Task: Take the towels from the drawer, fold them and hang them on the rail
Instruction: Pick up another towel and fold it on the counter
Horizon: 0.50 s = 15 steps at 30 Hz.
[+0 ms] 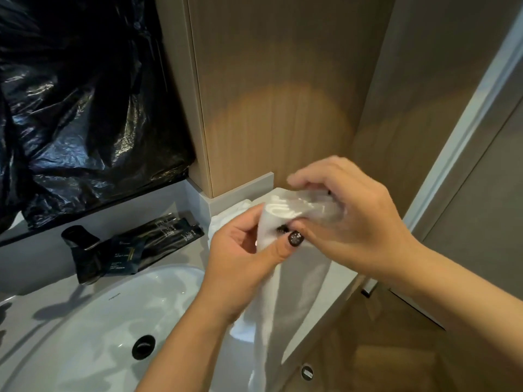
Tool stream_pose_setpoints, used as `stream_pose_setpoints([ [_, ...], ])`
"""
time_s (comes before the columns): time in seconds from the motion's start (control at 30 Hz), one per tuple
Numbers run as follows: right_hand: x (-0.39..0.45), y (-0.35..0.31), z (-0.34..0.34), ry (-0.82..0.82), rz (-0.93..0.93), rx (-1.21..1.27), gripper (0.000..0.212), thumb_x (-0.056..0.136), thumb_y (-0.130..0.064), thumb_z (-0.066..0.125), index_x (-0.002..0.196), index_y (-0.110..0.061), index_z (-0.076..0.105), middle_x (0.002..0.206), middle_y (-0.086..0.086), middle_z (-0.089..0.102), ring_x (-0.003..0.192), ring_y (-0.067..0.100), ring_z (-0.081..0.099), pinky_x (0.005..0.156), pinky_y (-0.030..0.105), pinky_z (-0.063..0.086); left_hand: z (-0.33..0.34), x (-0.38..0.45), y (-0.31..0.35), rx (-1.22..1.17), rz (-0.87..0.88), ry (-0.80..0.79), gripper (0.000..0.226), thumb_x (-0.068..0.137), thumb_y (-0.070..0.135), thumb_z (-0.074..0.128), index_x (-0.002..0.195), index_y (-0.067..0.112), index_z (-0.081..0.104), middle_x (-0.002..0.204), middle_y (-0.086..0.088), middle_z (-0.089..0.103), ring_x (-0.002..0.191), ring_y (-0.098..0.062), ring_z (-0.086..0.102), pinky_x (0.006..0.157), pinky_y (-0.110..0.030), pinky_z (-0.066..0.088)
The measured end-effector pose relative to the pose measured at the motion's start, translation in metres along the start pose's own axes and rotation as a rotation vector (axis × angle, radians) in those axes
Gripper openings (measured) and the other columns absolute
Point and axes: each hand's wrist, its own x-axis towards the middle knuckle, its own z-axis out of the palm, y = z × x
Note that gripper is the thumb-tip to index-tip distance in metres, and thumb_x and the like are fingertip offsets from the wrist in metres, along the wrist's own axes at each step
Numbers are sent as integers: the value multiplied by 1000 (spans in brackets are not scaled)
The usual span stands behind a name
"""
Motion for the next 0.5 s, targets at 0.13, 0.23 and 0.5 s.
stream_pose_setpoints([
  [0.13, 1, 17, 9, 182, 395, 301, 73, 73, -38, 83, 133, -19, 48, 131, -5, 54, 117, 10, 56, 95, 26, 51, -3, 21, 7, -89, -13, 139, 27, 71, 20, 80, 99, 21, 79, 99, -7, 77, 90, -18, 73, 72, -26, 58],
  [0.23, -14, 29, 22, -55, 683, 744, 62, 70, -33, 87, 124, -26, 58, 120, -5, 68, 109, 13, 66, 87, 32, 57, -1, 37, 11, -198, -28, 193, 22, 73, 18, 74, 95, 17, 77, 94, -7, 76, 87, -19, 73, 70, -31, 59],
  [0.5, -14, 33, 50, 81, 741, 848, 27, 68, -31, 89, 92, -24, 77, 94, 1, 77, 87, 18, 74, 68, 25, 58, 4, 64, 24, 69, -109, 194, 27, 61, 25, 92, 85, 29, 79, 94, 0, 78, 89, -19, 75, 72, -35, 60],
])
